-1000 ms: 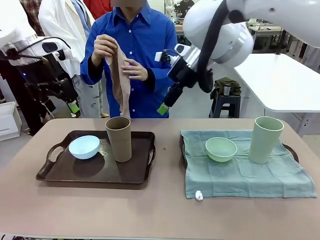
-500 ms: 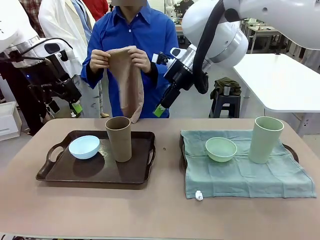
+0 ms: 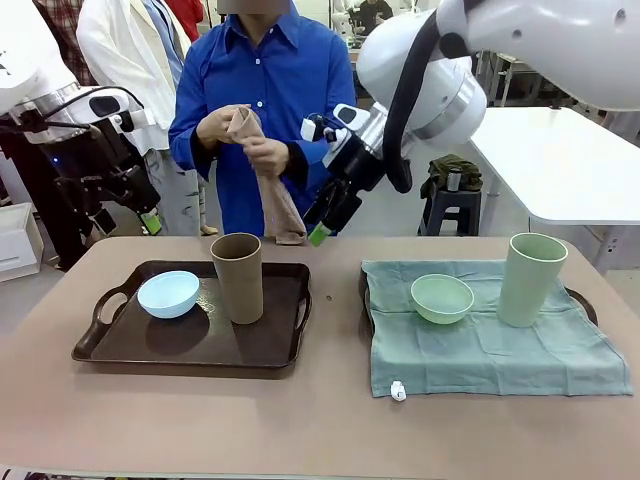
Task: Set up a tray with a mat and arrange the tableware.
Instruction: Pick up the Picnic Bowl and Reusable plastic cup from the Handle tray in front of the human's position and hold them in the air.
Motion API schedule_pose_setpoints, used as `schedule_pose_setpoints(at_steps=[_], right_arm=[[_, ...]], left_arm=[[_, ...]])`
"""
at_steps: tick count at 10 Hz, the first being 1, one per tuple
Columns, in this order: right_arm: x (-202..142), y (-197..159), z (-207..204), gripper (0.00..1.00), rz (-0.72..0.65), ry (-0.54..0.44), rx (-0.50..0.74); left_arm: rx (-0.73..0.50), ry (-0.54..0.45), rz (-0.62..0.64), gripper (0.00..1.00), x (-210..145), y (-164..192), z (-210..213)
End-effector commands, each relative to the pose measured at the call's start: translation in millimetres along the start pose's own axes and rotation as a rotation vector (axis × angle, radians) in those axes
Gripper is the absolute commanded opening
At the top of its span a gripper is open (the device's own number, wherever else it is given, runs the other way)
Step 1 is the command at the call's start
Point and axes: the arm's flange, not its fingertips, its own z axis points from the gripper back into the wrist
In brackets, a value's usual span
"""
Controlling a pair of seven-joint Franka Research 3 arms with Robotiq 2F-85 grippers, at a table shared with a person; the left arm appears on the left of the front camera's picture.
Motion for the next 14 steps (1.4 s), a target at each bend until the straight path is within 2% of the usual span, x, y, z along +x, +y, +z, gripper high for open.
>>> schedule_pose_setpoints(at_steps=[1,2,4,9,14], right_arm=[[-22.2,0.8,-21.7,1.0,0.166,-0.116,-0.011],[-29.4,-1.8,-29.9,1.0,0.173,-0.168,-0.051],[-38.4,-11.6,-51.5,1.0,0.058,-0.244,-0.1],[-25.9,-10.6,-84.8,1.0,0.032,-0.224,-0.028],[-21.2,-26.1,-118.5,1.0,-0.031,-0.187,-0.044]], left_arm=[[0.042,0.008,0.024,1.0,-8.2,10.3,-3.0],[0.05,-0.002,0.033,1.0,-9.8,16.5,-8.8],[0.069,-0.018,0.062,1.0,-16.8,27.0,-18.8],[0.064,-0.016,0.087,1.0,-13.9,43.1,-43.0],[0.074,0.041,0.067,1.0,-4.5,38.6,-78.1]])
